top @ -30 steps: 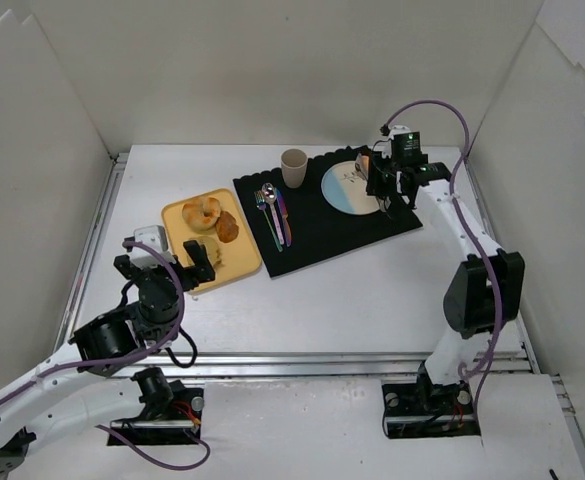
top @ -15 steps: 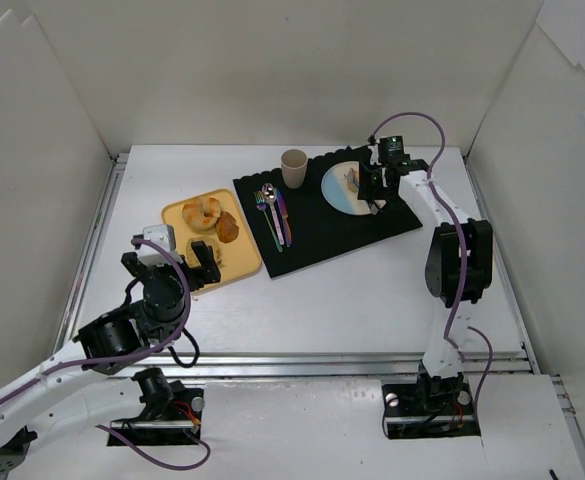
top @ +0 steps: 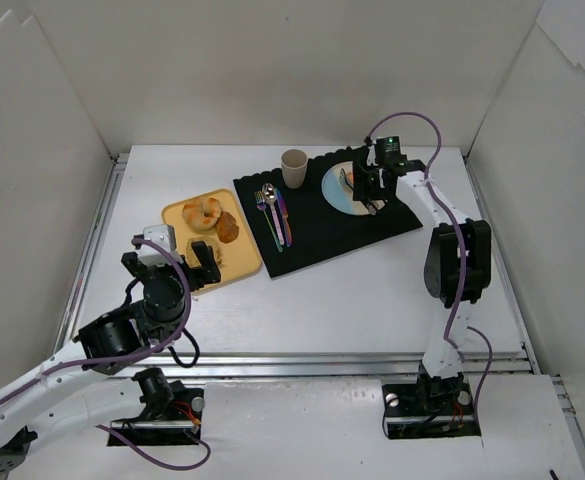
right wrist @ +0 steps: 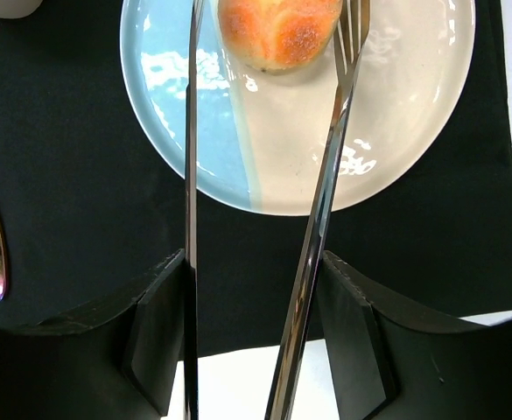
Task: Place the bread
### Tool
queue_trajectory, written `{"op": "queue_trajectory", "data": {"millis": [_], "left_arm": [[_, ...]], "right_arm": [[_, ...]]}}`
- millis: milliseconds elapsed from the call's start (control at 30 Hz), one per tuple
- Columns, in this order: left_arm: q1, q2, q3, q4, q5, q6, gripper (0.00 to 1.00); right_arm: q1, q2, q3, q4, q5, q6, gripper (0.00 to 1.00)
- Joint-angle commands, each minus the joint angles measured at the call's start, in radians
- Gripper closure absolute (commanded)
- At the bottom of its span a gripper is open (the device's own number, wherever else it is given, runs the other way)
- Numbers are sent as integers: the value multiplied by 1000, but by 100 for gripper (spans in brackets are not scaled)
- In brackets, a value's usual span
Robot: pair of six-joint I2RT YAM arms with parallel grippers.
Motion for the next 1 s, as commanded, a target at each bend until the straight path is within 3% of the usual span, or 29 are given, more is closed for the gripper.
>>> {"op": "queue_trajectory", "data": {"millis": [0, 267, 467, 600, 700, 833, 967], "left_arm": [[-6, 13, 10, 60, -10, 8, 1], [-6, 23, 13, 57, -21, 11, 1], [-6, 13, 10, 60, -15, 8, 1], [-6, 12, 7, 61, -13, 8, 0], [-6, 4, 4, 67, -1, 7, 0], [-6, -10, -8, 95, 53, 25, 0], [-6, -4, -2, 101, 88, 31, 0]], "right_arm": [[4, -69, 3, 33, 14, -20, 46], [3, -248, -72, 27, 17, -20, 48], [-56, -502, -271, 12, -110, -36, 50], [-112, -612, -380, -118, -188, -136, 50], [-105, -698, -480, -189, -111, -184, 50], [-97, -894, -724, -131, -101, -243, 50], [-37, -976, -779, -125, -112, -286, 52]]}}
